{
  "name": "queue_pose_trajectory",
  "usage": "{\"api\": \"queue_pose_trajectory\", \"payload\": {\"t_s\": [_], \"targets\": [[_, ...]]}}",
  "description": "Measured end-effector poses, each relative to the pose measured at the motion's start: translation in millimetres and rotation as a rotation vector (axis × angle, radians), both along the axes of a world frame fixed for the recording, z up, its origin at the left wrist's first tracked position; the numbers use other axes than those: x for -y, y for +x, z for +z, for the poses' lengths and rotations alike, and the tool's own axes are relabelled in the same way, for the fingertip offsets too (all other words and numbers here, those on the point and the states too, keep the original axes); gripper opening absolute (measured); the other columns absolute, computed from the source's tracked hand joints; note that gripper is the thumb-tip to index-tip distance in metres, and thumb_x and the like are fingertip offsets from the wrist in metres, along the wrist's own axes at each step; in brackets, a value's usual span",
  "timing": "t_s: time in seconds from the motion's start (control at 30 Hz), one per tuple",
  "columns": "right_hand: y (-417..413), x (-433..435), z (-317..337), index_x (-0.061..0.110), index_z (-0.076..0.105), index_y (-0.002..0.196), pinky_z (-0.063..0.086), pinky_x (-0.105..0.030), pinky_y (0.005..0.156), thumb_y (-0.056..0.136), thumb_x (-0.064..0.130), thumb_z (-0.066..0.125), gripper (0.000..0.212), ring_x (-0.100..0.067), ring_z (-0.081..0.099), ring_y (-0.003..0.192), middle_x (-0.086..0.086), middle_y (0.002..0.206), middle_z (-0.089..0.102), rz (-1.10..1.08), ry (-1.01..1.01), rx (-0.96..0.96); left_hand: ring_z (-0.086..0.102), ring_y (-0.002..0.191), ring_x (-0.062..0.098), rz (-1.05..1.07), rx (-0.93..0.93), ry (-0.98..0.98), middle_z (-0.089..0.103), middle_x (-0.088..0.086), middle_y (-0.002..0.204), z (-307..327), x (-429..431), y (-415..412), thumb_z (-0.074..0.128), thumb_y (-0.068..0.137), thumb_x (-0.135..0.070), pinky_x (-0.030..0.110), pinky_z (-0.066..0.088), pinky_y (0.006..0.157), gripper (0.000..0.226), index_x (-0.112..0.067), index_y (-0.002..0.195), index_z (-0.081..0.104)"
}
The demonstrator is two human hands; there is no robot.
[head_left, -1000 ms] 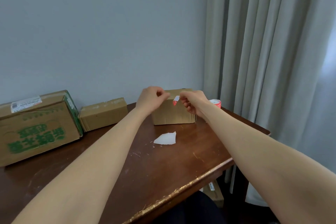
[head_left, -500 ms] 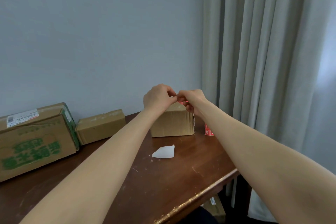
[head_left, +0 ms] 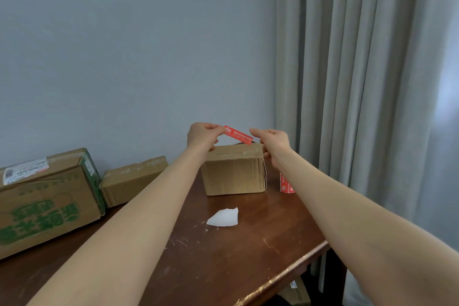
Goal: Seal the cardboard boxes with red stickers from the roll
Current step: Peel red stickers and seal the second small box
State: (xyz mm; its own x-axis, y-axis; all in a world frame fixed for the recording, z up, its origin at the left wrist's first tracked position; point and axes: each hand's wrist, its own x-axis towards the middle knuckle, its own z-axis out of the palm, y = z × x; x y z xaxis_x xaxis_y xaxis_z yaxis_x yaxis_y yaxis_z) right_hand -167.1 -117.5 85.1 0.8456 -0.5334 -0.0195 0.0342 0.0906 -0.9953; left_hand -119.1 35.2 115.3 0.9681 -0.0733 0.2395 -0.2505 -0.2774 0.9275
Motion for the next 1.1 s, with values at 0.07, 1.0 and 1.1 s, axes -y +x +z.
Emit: {"api": "queue_pose_trajectory", "payload": {"t_s": [0.07, 1.0, 1.1], "targets": [[0.4, 2.5, -0.9, 0.014, 0.058, 0.096, 0.038, -0.020, 0.054, 0.081, 0.035, 0.075, 0.031, -0.009, 0.039, 0.059, 0.000, 0.079, 0.054, 0.027, -0.012, -0.020, 0.055, 0.072, 0.011, 0.004, -0.055, -0.075, 0.063, -0.001, 0.085, -0.4, -1.0, 3.2, 0.070, 0.084, -0.020, 0.026, 0.050, 0.065, 0.013, -0.012, 0.095, 0.067], [46.8, 7.0, -2.8, 0.009, 0.060, 0.067, 0.036, -0.024, 0.054, 0.086, 0.021, 0.065, 0.023, -0.012, 0.042, 0.057, -0.002, 0.064, 0.052, 0.051, -0.359, -0.057, 0.053, 0.070, 0.012, 0.066, -0.218, -0.191, 0.064, 0.002, 0.086, -17.7, -1.8, 44.2, 0.075, 0.081, -0.020, 0.023, 0.045, 0.057, 0.024, -0.007, 0.099, 0.067], [58.3, 8.8, -8.9, 0.009, 0.056, 0.065, 0.034, -0.029, 0.057, 0.082, 0.023, 0.065, 0.023, -0.015, 0.037, 0.057, -0.005, 0.060, 0.044, 0.035, -0.467, -0.107, 0.060, 0.093, 0.020, 0.107, -0.156, -0.040, 0.067, 0.006, 0.107, -25.6, -1.1, 55.3, 0.075, 0.081, -0.026, 0.028, 0.047, 0.072, 0.034, -0.006, 0.108, 0.068]]}}
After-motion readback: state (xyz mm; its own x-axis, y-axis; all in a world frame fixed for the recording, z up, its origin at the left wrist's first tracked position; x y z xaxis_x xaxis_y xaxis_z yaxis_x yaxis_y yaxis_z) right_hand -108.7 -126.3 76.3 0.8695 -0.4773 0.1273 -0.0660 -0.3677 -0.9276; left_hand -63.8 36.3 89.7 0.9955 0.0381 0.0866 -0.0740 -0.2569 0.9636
